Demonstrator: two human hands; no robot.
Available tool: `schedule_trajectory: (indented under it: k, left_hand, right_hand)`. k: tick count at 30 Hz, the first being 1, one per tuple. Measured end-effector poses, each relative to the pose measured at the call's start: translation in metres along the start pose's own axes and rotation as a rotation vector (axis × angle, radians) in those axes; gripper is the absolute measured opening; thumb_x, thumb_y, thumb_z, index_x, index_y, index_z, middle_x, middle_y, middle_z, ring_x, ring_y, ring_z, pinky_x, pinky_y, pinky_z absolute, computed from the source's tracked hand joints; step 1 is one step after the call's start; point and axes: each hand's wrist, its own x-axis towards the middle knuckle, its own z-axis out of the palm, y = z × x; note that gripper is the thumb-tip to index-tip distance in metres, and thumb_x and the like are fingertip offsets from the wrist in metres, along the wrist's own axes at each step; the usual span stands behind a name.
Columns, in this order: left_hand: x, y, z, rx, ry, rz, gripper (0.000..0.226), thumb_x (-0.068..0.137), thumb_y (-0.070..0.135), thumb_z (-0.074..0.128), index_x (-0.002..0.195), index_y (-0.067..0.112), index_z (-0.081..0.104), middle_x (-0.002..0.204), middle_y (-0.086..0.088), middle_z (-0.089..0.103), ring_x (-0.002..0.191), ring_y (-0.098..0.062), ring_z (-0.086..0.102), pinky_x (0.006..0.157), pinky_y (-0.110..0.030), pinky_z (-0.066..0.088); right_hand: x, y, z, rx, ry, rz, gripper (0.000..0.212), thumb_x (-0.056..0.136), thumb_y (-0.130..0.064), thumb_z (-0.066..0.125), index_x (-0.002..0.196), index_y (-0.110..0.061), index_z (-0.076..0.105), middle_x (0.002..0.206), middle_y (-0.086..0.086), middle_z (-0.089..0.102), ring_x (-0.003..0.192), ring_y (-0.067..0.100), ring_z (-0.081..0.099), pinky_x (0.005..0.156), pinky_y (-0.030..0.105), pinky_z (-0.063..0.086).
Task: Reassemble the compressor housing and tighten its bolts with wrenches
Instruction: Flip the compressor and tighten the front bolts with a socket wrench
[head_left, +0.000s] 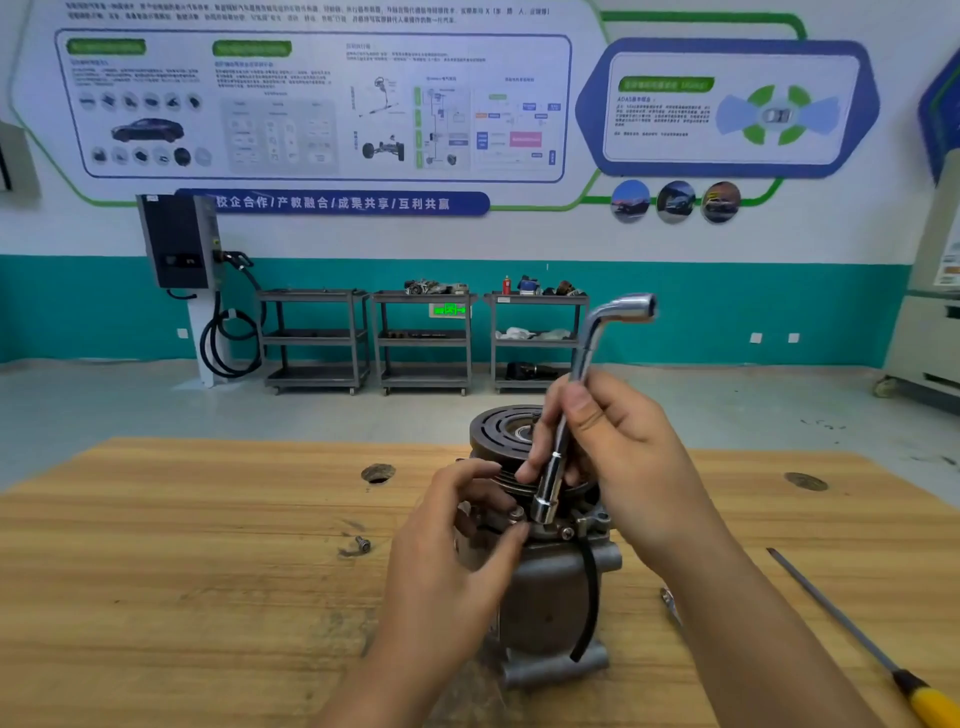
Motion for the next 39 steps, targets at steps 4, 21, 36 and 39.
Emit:
schedule_trajectory:
  k: [4, 21, 36, 39]
  left_hand:
    - [0.000, 0.004, 0.002, -0.107, 0.009, -0.153, 0.047, 0.070, 0.002, 0.077, 0.097, 0.035, 0.056, 0.086, 0.016, 0.067, 0.078, 0.000, 0.060, 0.064, -0.010, 0.039]
    - [-0.004, 0.003, 0.005, -0.065, 0.040, -0.244, 0.039, 0.068, 0.019, 0.078, 0.089, 0.045, 0.058, 0.089, 0.022, 0.061, 0.099, 0.005, 0.052, 0.078, 0.000, 0.031]
    - [-0.007, 0.003, 0.006, -0.109, 0.084, -0.225, 0.035, 0.067, 0.011, 0.078, 0.088, 0.032, 0.060, 0.096, 0.000, 0.059, 0.087, 0.005, 0.060, 0.077, 0.000, 0.033]
    - [-0.008, 0.002, 0.007, -0.103, 0.083, -0.216, 0.036, 0.068, 0.011, 0.078, 0.088, 0.034, 0.060, 0.093, 0.000, 0.062, 0.089, 0.007, 0.059, 0.077, 0.000, 0.033]
  right_hand:
    - [0.006, 0.006, 0.009, -0.076, -0.008, -0.006, 0.022, 0.097, -0.026, 0.041, 0.080, -0.019, 0.053, 0.064, -0.001, 0.064, 0.063, 0.019, 0.066, 0.049, 0.014, 0.042]
    - [0.007, 0.005, 0.009, -0.236, 0.038, -0.082, 0.019, 0.093, -0.024, 0.050, 0.080, -0.021, 0.063, 0.070, -0.012, 0.066, 0.071, 0.000, 0.062, 0.061, 0.012, 0.046]
    - [0.009, 0.002, -0.003, -0.267, -0.140, -0.004, 0.028, 0.094, -0.007, 0.047, 0.102, -0.031, 0.057, 0.081, -0.011, 0.072, 0.090, -0.001, 0.065, 0.086, 0.017, 0.048]
    - [0.009, 0.002, -0.005, -0.255, -0.177, -0.002, 0.025, 0.095, -0.005, 0.044, 0.100, -0.024, 0.060, 0.082, -0.006, 0.072, 0.088, 0.002, 0.066, 0.080, 0.012, 0.047]
